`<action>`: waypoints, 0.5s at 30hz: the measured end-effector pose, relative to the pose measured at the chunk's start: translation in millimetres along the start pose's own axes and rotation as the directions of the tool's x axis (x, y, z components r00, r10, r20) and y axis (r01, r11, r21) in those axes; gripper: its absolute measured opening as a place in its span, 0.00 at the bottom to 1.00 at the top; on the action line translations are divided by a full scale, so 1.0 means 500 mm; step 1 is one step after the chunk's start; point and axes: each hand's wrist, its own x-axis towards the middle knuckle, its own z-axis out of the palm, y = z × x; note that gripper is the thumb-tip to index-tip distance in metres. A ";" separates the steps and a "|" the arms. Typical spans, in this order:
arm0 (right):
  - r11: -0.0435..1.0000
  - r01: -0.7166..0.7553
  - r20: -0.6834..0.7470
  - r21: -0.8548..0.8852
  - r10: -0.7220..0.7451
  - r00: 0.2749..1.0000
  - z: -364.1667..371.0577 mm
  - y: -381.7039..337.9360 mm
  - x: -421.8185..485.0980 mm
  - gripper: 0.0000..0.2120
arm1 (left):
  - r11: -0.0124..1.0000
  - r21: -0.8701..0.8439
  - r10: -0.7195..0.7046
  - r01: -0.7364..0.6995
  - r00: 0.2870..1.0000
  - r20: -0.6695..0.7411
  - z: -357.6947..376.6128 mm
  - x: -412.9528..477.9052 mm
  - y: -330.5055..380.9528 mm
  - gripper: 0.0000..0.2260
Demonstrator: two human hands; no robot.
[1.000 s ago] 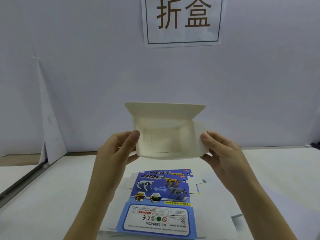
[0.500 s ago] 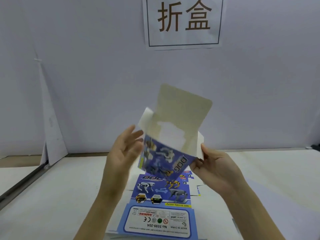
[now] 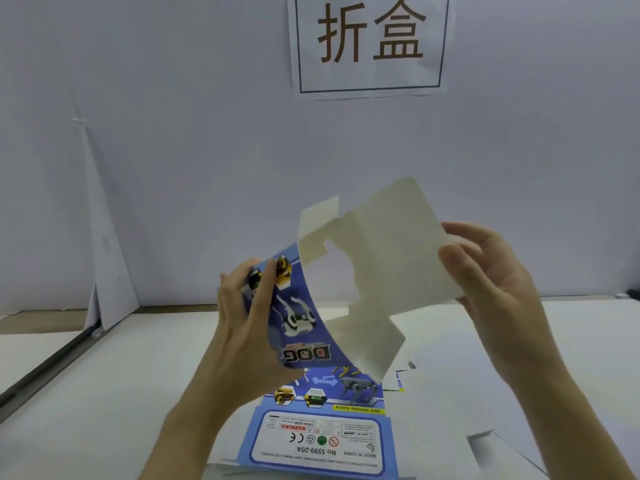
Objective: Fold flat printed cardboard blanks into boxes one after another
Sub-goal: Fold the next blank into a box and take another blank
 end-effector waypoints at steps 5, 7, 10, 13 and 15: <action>0.995 -0.073 -0.041 0.069 0.076 0.996 -0.006 0.028 0.001 0.05 | 0.997 -0.031 0.075 -0.074 0.997 0.024 -0.011 0.002 0.006 0.66; 0.860 -0.320 -0.017 0.398 0.355 0.935 -0.011 0.040 0.009 0.09 | 0.993 -0.038 0.115 -0.113 0.993 0.032 -0.013 0.001 0.012 0.63; 0.446 -0.715 0.269 0.539 0.713 0.648 0.009 0.063 -0.002 0.03 | 0.990 -0.104 0.109 -0.099 0.989 0.095 0.008 0.003 0.043 0.59; 0.457 -0.792 0.315 0.405 0.744 0.590 0.029 0.093 -0.016 0.19 | 0.982 -0.188 0.020 -0.004 0.996 0.083 0.021 0.010 0.056 0.49; 0.519 -0.683 0.194 0.514 0.705 0.682 0.031 0.088 -0.008 0.12 | 0.984 -0.174 -0.024 0.033 0.998 0.053 0.006 0.016 0.048 0.51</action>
